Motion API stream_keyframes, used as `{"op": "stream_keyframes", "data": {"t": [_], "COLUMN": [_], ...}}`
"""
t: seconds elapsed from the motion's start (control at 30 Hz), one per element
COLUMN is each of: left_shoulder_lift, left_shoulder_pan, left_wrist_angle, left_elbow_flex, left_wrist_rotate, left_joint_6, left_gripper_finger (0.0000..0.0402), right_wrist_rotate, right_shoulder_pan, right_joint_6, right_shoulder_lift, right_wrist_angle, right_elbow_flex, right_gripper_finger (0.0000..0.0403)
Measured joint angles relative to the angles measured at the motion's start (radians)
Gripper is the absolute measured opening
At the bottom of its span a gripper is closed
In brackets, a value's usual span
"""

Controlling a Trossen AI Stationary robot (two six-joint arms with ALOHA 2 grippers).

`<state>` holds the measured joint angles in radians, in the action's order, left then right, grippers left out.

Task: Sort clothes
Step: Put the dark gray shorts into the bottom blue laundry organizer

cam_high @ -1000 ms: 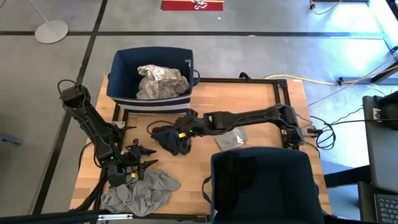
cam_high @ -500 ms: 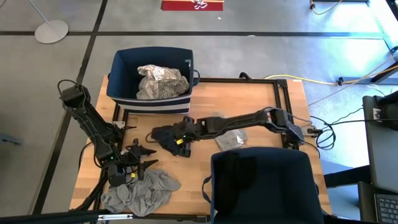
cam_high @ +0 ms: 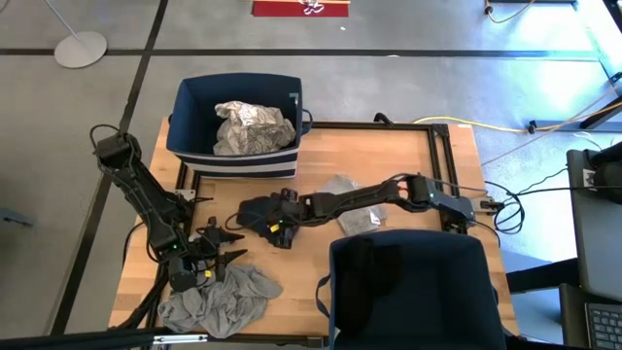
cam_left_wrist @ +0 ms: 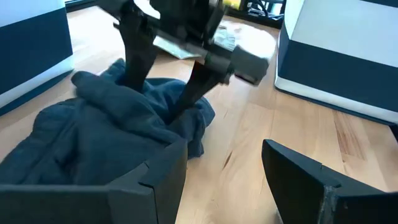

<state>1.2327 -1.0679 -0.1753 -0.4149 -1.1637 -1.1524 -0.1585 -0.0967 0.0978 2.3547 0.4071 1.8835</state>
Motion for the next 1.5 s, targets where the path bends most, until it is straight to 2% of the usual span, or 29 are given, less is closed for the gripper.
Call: {"op": "stream_keyframes", "data": {"t": [0.2,0.37,0.47,0.6,0.83,0.9,1.1,1.2,1.37,1.5], "left_shoulder_lift": [0.0,0.0,0.0,0.0,0.0,0.0,0.0,0.0,0.0,0.001], "left_shoulder_pan": [0.0,0.0,0.0,0.0,0.0,0.0,0.0,0.0,0.0,0.0], "left_wrist_angle": [0.0,0.0,0.0,0.0,0.0,0.0,0.0,0.0,-0.001,-0.001], "left_elbow_flex": [0.0,0.0,0.0,0.0,0.0,0.0,0.0,0.0,0.0,0.0], "left_wrist_rotate": [0.005,0.007,0.008,0.008,0.008,0.008,0.009,0.015,0.015,0.016], "left_joint_6": [0.0,0.0,0.0,0.0,0.0,0.0,-0.006,-0.006,0.0,0.0], "left_gripper_finger": [0.0198,0.0198,0.0198,0.0198,0.0198,0.0198,0.0198,0.0198,0.0198,0.0198], "right_wrist_rotate": [-0.064,-0.036,-0.033,-0.018,-0.022,-0.041,-0.127,-0.175,-0.183,-0.203], "right_shoulder_pan": [0.0,0.0,0.0,-0.001,-0.002,-0.003,-0.009,-0.021,-0.037,-0.048], "right_joint_6": [0.021,0.029,0.028,0.012,0.002,-0.004,-0.001,-0.004,-0.025,-0.029], "right_shoulder_lift": [0.054,0.062,0.063,0.064,0.064,0.065,0.065,0.062,0.042,0.0], "right_wrist_angle": [0.001,0.0,0.001,0.03,0.069,0.072,0.075,0.077,0.09,0.109], "right_elbow_flex": [0.004,0.005,0.004,0.004,0.003,0.003,0.001,0.0,-0.004,-0.006], "right_gripper_finger": [0.0266,0.0266,0.0251,0.0192,0.0034,0.0014,0.0039,0.0033,0.0013,0.0017]}}
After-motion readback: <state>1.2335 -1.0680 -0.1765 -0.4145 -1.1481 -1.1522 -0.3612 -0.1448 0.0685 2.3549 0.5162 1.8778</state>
